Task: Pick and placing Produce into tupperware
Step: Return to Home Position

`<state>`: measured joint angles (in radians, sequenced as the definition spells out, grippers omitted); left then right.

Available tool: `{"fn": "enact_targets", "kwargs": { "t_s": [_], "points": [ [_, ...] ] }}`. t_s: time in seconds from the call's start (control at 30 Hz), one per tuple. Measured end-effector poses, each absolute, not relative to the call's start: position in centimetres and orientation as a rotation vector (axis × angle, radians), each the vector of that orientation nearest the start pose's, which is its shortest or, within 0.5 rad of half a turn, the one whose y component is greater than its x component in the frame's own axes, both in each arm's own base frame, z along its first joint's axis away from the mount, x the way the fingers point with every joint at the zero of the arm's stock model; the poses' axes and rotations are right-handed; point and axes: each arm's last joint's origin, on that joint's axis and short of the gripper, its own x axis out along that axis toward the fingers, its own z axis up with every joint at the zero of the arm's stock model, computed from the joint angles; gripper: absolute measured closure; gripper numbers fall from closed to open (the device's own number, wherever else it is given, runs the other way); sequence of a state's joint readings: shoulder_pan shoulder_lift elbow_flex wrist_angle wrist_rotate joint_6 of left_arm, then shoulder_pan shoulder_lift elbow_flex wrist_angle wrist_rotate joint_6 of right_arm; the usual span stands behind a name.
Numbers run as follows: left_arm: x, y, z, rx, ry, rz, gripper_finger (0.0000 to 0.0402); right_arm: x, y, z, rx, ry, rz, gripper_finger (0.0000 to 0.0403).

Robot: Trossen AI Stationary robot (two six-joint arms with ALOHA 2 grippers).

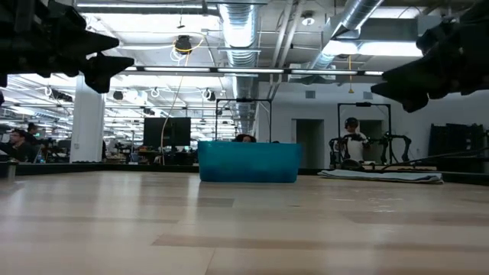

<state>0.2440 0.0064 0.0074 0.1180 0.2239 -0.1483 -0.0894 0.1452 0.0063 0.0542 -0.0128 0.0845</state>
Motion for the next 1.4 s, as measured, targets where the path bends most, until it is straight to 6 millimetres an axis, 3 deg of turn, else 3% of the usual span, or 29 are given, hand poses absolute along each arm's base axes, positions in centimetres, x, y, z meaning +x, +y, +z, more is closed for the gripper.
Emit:
{"fn": "enact_targets", "kwargs": {
  "t_s": [0.23, 0.6, 1.03, 1.4],
  "points": [
    [9.5, 1.6, 18.0, -0.065, -0.149, 0.006, 0.0157, 10.3, -1.6, 16.3, 0.011, 0.042, -0.188, 0.0143],
    [9.6, 1.9, 17.0, -0.157, -0.057, 0.079, 0.0157, 10.5, -1.5, 15.4, 0.108, 0.131, -0.166, 0.0143],
    [10.1, 2.0, 16.4, -0.165, 0.019, 0.102, 0.0157, 11.0, -1.6, 14.5, 0.107, 0.23, -0.171, 0.0143],
    [10.7, 2.1, 15.4, -0.119, 0.135, 0.097, 0.0157, 11.2, -0.9, 14.2, -0.028, 0.269, -0.095, 0.0143]
  ]
}}
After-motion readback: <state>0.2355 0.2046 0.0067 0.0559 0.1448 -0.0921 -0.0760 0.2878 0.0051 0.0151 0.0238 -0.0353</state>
